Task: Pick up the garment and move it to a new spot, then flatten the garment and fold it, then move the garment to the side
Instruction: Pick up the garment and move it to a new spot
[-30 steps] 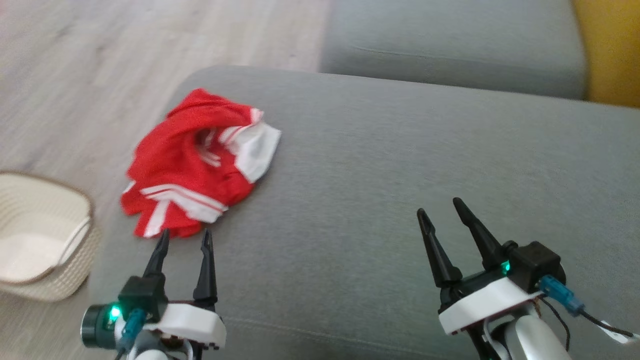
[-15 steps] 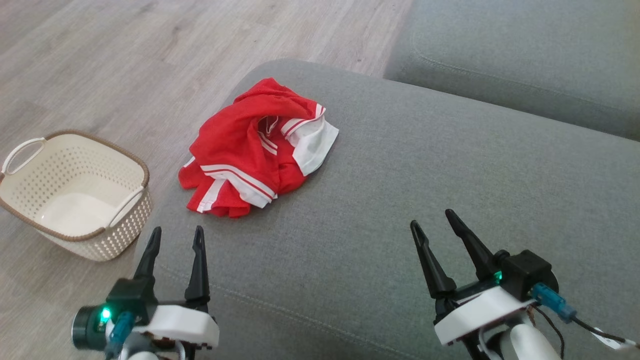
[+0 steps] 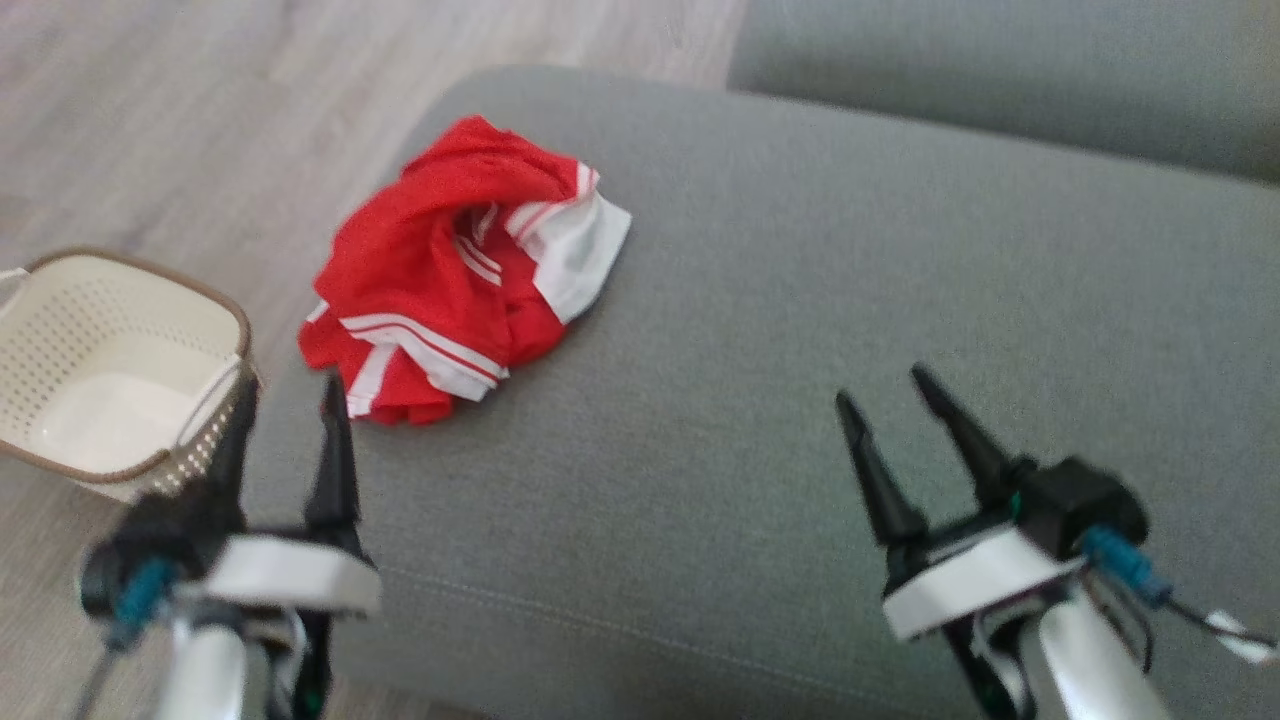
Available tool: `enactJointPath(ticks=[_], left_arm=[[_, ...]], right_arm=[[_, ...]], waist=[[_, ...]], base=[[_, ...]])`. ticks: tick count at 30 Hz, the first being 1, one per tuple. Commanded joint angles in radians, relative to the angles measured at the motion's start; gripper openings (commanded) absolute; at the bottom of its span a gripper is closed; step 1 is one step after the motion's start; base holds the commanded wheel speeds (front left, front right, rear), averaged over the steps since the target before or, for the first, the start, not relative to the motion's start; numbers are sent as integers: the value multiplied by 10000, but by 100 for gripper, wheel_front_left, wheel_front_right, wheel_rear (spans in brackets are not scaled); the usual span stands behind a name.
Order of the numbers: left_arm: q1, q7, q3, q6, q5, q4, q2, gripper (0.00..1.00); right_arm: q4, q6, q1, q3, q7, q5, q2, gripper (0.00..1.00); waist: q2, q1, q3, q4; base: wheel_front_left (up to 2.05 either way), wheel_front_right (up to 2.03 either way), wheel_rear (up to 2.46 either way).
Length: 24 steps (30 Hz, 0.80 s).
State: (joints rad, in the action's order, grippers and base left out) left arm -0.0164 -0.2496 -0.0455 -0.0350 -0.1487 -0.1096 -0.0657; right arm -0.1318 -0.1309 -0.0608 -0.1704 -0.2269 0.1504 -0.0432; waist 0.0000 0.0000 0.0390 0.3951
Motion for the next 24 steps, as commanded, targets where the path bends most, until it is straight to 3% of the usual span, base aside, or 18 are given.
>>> enactJointPath(ticks=[1,5,10,18,24], left_arm=[[-955,-122,466,-123,-100,165,-270,100],[-2473,-29,683,-560,-635,-1056,-760,100],[-4561,994,306,-901,-1468,-2736,-1546,100],[-6896,1726,-965,-953,-2183,-4911,-2869,100],[-8108,2100,-1501,-955,-2348,-6679,-3302,100]], right_arm=[[524,2,-670,-58,79,-166,-70,100],[1165,2,-999,384,425,-650,-70,100],[1909,2,-1483,897,755,-973,-70,100],[2492,2,-1989,879,1014,-1293,-70,100],[2631,2,-2100,887,1020,-1337,-70,100]], waist=[[0,0,784,-424],[0,0,1794,-691],[0,0,2891,-1086],[0,0,4010,-1629],[0,0,4376,-1916]], base=[[0,0,0],[0,0,0],[0,0,0],[0,0,0],[0,0,0]])
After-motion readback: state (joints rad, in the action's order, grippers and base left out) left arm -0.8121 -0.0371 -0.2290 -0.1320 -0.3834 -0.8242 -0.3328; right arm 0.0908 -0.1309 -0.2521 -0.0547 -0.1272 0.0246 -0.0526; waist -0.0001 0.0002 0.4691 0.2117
